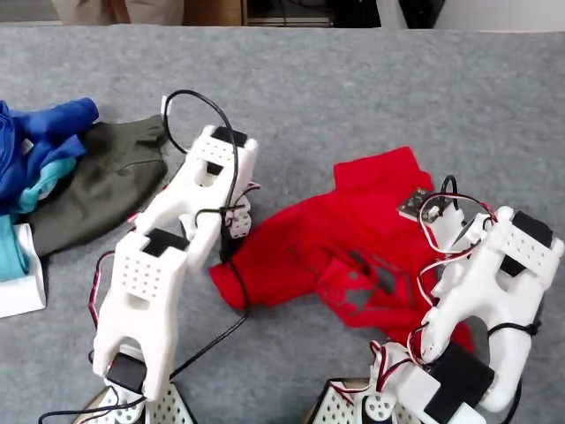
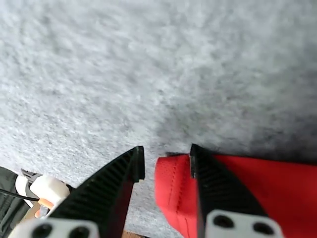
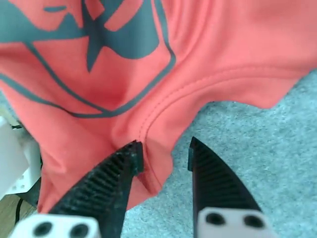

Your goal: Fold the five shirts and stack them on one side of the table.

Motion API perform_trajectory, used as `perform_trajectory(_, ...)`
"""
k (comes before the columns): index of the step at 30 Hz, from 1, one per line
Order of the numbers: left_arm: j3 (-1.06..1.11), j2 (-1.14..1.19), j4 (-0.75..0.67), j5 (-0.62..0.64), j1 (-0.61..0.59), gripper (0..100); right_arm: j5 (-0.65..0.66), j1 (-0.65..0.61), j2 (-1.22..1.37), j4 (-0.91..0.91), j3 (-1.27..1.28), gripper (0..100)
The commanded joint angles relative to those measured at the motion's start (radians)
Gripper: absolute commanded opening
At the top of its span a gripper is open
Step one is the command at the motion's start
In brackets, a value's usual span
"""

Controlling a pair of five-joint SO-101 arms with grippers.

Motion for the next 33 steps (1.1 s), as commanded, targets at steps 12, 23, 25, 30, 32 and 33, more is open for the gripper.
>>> perform_trajectory(12, -0.063, 0.054, 0.009, -0.101, 0.043, 5, -0.008, -0.018, -0.031, -0.032, -0.007, 7.6)
perform_trajectory(23, -0.186, -0.084, 0.009, -0.133, -0.091, 5, -0.152, -0.018, -0.041, 0.155, -0.361, 23.2)
perform_trajectory(25, -0.215, -0.127, 0.009, -0.147, -0.114, 5, -0.18, -0.028, -0.036, 0.199, -0.466, 29.7)
perform_trajectory(30, -0.288, -0.216, 0.009, -0.189, -0.149, 5, -0.371, -0.179, 0.022, 0.195, -0.69, 32.8)
perform_trajectory(32, -0.301, -0.242, 0.009, -0.184, -0.164, 5, -0.442, -0.262, 0.108, 0.175, -0.763, 32.8)
perform_trajectory(33, -0.302, -0.252, 0.009, -0.183, -0.172, 5, -0.48, -0.298, 0.168, 0.16, -0.805, 32.8)
